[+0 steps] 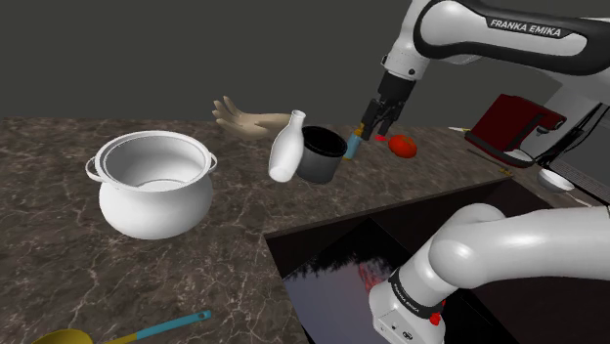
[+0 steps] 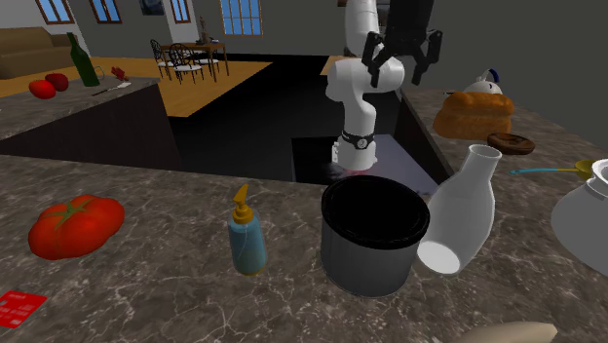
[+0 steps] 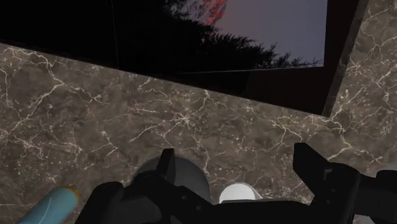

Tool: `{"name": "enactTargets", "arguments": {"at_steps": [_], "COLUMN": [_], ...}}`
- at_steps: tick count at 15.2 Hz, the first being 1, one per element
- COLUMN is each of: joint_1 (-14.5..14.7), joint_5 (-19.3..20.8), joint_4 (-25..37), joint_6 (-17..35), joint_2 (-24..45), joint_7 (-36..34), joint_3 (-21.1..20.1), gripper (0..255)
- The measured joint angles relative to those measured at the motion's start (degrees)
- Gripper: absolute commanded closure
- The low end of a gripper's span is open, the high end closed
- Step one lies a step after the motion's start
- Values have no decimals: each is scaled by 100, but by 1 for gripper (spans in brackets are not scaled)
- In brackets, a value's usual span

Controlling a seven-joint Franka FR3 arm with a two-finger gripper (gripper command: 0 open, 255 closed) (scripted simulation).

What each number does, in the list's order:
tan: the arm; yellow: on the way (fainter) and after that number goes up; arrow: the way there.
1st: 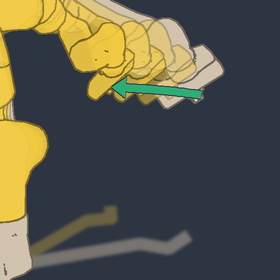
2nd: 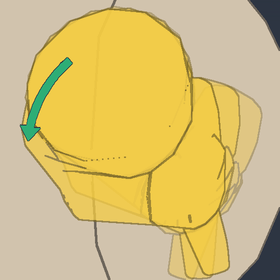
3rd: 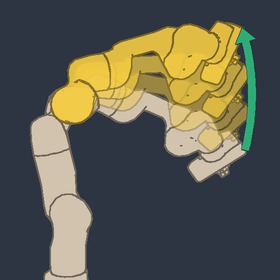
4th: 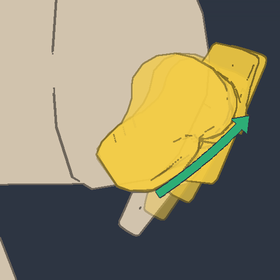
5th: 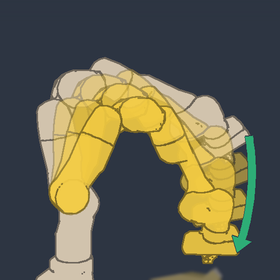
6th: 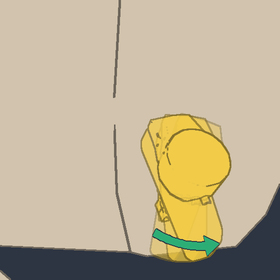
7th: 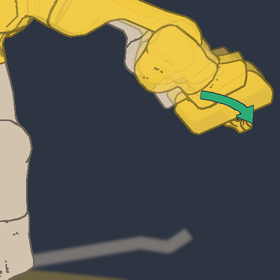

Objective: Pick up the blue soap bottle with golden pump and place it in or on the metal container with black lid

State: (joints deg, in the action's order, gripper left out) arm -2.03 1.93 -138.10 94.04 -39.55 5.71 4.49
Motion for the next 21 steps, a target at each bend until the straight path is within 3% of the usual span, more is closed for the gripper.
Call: {"name": "enactTargets", "arguments": {"at_steps": [11, 21], "joint_1": [-300, -481], "joint_5": [465, 77], "joint_4": [621, 1929], "joint_6": [1215, 1976], "joint_2": [1586, 3489], "joint_7": [1312, 2651], "joint_3": [1059, 1862], "gripper": [0, 0]}}
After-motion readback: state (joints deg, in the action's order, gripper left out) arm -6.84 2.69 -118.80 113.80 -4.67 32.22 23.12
